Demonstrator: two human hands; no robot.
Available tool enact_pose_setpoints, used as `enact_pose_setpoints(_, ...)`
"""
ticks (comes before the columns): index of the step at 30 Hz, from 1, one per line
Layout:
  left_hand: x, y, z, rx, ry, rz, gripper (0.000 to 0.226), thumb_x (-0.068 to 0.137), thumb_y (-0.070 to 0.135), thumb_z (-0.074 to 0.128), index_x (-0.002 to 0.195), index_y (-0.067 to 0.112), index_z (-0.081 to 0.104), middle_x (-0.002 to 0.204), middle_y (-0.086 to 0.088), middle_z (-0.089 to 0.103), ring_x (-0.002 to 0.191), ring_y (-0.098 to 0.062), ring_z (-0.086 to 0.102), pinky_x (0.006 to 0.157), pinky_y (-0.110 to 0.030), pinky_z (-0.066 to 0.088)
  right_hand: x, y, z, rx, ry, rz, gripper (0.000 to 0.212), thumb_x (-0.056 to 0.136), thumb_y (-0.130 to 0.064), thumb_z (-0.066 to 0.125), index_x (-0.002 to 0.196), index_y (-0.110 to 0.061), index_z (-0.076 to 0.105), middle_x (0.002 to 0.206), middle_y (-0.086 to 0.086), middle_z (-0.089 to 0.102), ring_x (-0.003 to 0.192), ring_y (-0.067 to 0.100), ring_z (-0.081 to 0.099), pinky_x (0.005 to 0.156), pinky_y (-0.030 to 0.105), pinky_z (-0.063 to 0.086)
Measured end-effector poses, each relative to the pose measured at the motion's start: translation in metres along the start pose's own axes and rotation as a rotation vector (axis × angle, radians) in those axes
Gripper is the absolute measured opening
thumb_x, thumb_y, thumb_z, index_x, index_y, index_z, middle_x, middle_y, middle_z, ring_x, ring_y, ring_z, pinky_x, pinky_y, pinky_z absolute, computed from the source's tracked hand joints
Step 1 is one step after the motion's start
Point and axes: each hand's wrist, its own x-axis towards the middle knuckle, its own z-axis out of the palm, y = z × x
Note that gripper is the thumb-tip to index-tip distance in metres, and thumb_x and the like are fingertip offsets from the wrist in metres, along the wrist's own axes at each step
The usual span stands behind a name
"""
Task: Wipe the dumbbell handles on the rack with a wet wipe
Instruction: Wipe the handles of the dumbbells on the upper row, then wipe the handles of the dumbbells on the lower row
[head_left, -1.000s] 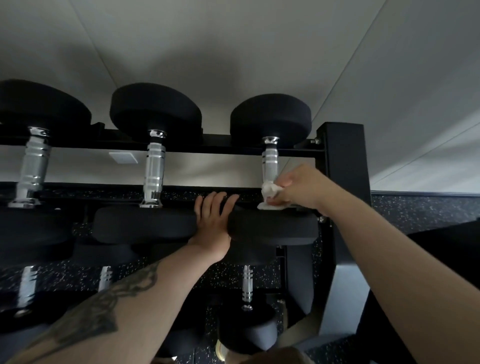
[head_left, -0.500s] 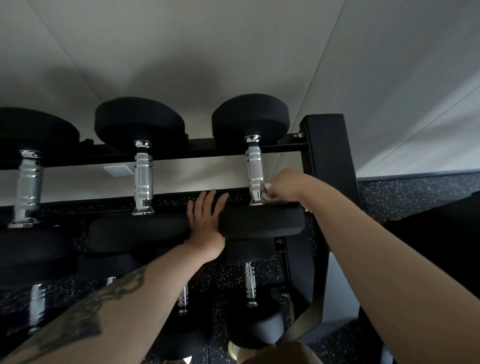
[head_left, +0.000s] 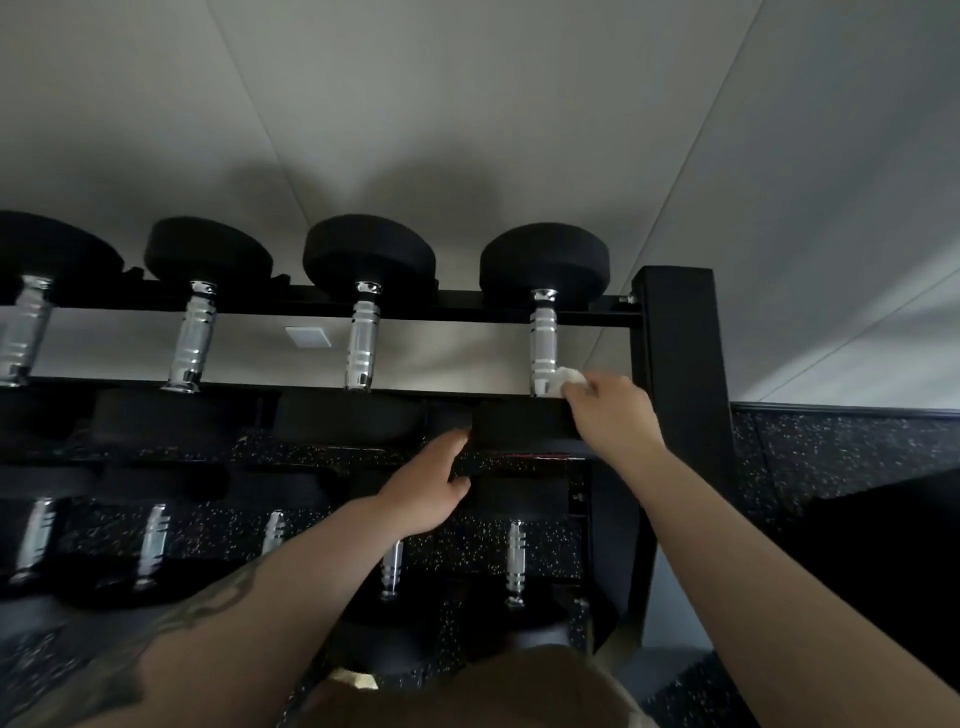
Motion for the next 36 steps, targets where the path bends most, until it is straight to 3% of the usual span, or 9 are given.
enact_pose_setpoints(4,-0.024,-0.007,-0.004,0.030,-0.056,-0.060,0.054,0.099,0.022,0.048,0.148,0.027,0.028,0.154,0.001,0.027,0.130,-0.015,0.042,0.102,-0.024,0.034,-0.035,0.012,0.011,0.202,0.208,-0.147,0.015,0.094,-0.027,0.053,0.096,-0.017,0.064,0.099,-0.006,0.056,0.080,0.005,0.052,0.062,0.009,0.036)
enact_pose_setpoints(7,-0.047,-0.020,-0.001,0.047,-0.046,-0.066,0.048,0.099,0.023,0.046,0.145,0.027,0.034,0.151,0.001,0.032,0.089,-0.005,0.051,0.090,-0.026,0.043,-0.066,0.025,0.024,0.271,0.351,-0.189,0.024,0.094,-0.019,0.056,0.115,-0.014,0.064,0.114,-0.009,0.056,0.088,0.006,0.054,0.070,0.005,0.038)
enact_pose_setpoints(11,-0.082,-0.047,0.008,0.058,-0.042,-0.039,0.046,0.099,0.022,0.045,0.144,0.026,0.036,0.151,0.002,0.032,0.125,-0.013,0.045,0.100,-0.023,0.035,-0.112,0.047,0.051,0.282,0.454,-0.101,0.027,0.094,-0.017,0.055,0.120,-0.010,0.062,0.114,-0.009,0.054,0.088,0.009,0.054,0.074,0.008,0.039)
enact_pose_setpoints(15,-0.117,-0.084,0.023,0.053,-0.044,-0.031,0.045,0.099,0.021,0.044,0.143,0.025,0.036,0.150,0.004,0.034,0.130,-0.013,0.041,0.103,-0.026,0.034,-0.170,0.065,0.081,0.265,0.479,-0.002,0.027,0.095,-0.019,0.053,0.118,-0.008,0.062,0.114,-0.006,0.056,0.081,0.004,0.052,0.065,0.002,0.036)
enact_pose_setpoints(21,-0.149,-0.138,0.071,0.021,-0.025,-0.051,0.046,0.099,0.019,0.043,0.143,0.030,0.036,0.150,0.006,0.034,0.076,0.006,0.045,0.067,-0.012,0.039,-0.256,0.085,0.129,0.262,0.532,0.060,0.026,0.092,-0.020,0.057,0.115,-0.009,0.065,0.112,-0.009,0.057,0.082,0.002,0.057,0.065,0.003,0.041)
enact_pose_setpoints(24,-0.163,-0.140,0.089,-0.025,-0.010,-0.068,0.047,0.098,0.016,0.043,0.143,0.028,0.036,0.151,0.007,0.034,0.102,-0.001,0.053,0.085,-0.019,0.044,-0.286,0.105,0.146,0.238,0.498,0.106,0.023,0.091,-0.018,0.059,0.111,-0.010,0.068,0.111,-0.007,0.059,0.081,-0.001,0.058,0.067,0.002,0.042)
enact_pose_setpoints(27,-0.177,-0.139,0.108,-0.030,-0.018,-0.045,0.047,0.099,0.018,0.044,0.143,0.028,0.035,0.151,0.010,0.033,0.134,-0.008,0.038,0.111,-0.026,0.032,-0.300,0.122,0.153,0.197,0.479,0.102,0.018,0.088,-0.014,0.063,0.103,-0.013,0.071,0.103,-0.014,0.058,0.075,0.002,0.061,0.063,0.003,0.043)
enact_pose_setpoints(34,-0.134,-0.148,0.164,-0.040,0.089,-0.062,0.043,0.098,0.019,0.047,0.139,0.029,0.041,0.145,0.013,0.038,0.118,-0.003,0.051,0.091,-0.015,0.040,-0.229,0.187,0.183,-0.004,0.146,0.276,0.024,0.096,-0.028,0.049,0.114,-0.022,0.064,0.104,0.000,0.068,0.081,0.015,0.058,0.061,0.026,0.040)
enact_pose_setpoints(36,-0.111,-0.153,0.190,-0.037,0.117,-0.063,0.042,0.098,0.020,0.047,0.139,0.027,0.042,0.145,0.011,0.040,0.122,-0.005,0.049,0.098,-0.018,0.040,-0.200,0.205,0.197,-0.026,0.136,0.299,0.027,0.097,-0.027,0.047,0.119,-0.019,0.060,0.105,0.004,0.068,0.083,0.019,0.058,0.062,0.027,0.041)
